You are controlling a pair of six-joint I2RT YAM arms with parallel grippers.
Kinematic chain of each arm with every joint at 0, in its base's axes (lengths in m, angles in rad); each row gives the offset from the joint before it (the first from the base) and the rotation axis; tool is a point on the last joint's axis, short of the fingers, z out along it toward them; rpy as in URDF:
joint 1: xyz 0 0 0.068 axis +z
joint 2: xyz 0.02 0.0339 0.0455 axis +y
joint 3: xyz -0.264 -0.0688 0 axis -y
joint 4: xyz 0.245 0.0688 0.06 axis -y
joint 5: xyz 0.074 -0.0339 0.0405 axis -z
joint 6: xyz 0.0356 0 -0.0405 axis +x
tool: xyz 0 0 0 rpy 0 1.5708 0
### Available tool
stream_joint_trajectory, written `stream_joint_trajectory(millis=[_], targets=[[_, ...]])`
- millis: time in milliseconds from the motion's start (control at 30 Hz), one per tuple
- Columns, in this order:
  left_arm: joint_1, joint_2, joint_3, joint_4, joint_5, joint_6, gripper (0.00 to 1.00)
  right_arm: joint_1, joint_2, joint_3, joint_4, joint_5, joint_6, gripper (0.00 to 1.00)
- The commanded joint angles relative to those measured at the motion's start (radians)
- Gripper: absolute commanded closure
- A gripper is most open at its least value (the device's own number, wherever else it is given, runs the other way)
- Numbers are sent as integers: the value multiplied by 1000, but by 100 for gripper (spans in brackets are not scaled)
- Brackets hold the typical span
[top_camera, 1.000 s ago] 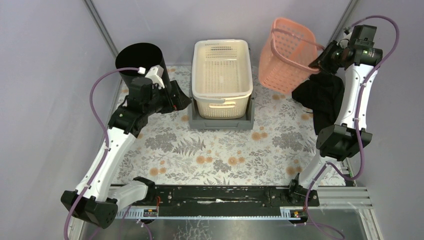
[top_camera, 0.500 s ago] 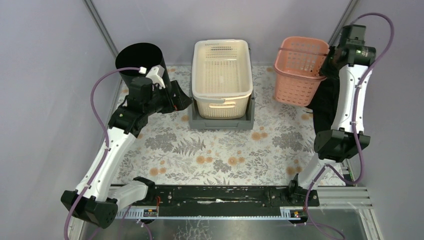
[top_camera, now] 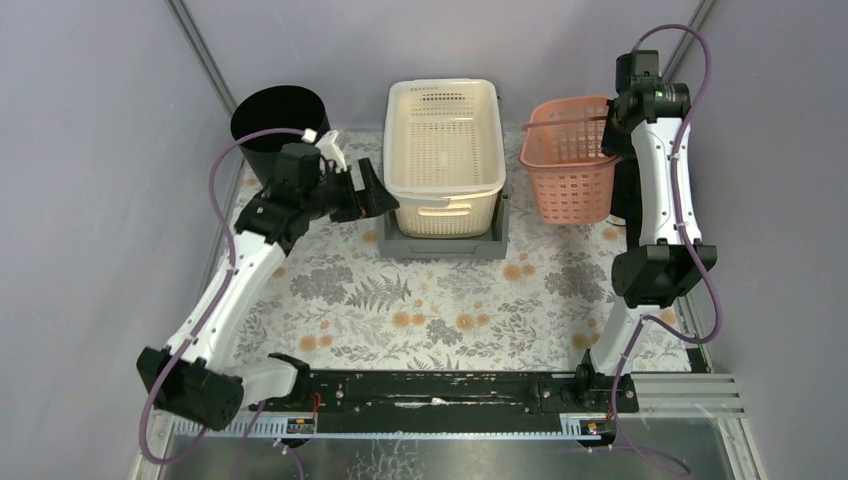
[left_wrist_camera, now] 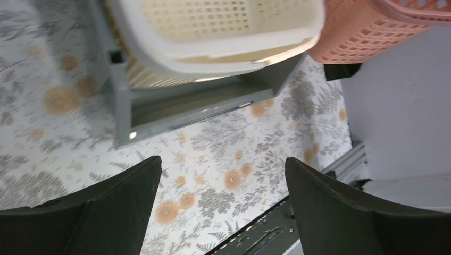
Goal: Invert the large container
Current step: Place the container at the center of the board.
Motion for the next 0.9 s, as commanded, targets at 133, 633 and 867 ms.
stream_joint_trajectory(millis=[133,633,867], targets=[[-133,235,305,148,235,-77,10,23,-60,48,4,68,10,100],[-498,761,911,-35,-64,-1,20,42,-271,-242,80,25,35,100],[-511,874,985,-19,-92,-19,22,47,-385,-363,127,-38,55,100]])
